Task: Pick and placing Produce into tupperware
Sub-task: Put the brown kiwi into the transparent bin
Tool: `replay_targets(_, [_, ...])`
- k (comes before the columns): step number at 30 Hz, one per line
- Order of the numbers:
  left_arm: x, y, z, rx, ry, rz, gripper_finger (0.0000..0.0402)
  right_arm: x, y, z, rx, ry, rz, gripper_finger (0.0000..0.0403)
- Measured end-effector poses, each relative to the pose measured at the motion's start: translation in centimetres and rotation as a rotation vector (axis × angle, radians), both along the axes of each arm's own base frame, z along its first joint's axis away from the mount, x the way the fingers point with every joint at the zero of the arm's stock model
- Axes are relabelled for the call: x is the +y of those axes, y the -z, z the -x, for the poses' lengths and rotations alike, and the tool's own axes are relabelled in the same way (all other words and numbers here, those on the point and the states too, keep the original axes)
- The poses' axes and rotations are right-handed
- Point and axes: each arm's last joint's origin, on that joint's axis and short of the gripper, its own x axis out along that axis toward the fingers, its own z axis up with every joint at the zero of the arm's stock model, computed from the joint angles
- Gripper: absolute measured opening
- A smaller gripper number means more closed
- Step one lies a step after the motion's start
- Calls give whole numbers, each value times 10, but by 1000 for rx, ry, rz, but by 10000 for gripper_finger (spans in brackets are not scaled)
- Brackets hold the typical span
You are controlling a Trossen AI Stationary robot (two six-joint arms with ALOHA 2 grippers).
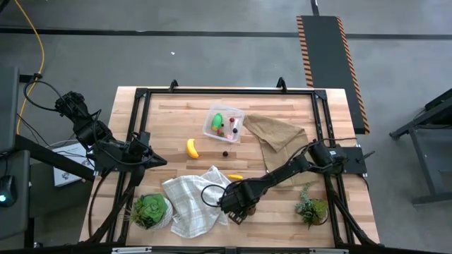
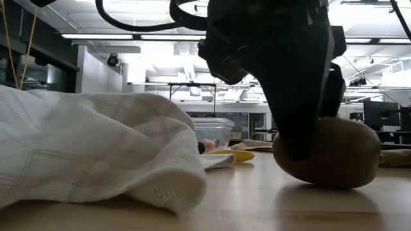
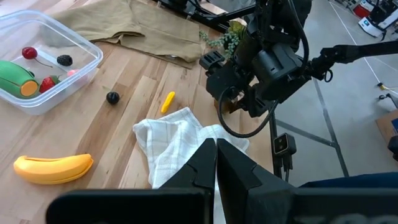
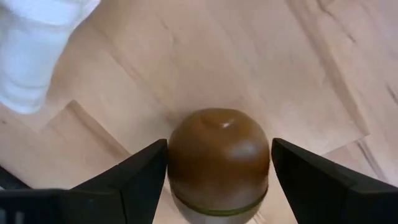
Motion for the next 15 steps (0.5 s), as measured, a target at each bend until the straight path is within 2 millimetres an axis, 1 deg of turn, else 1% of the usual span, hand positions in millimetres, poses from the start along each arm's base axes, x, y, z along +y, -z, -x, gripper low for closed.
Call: replay_targets(15, [0, 0, 0, 1, 0, -1, 3, -1, 0, 0, 1, -5, 1, 277])
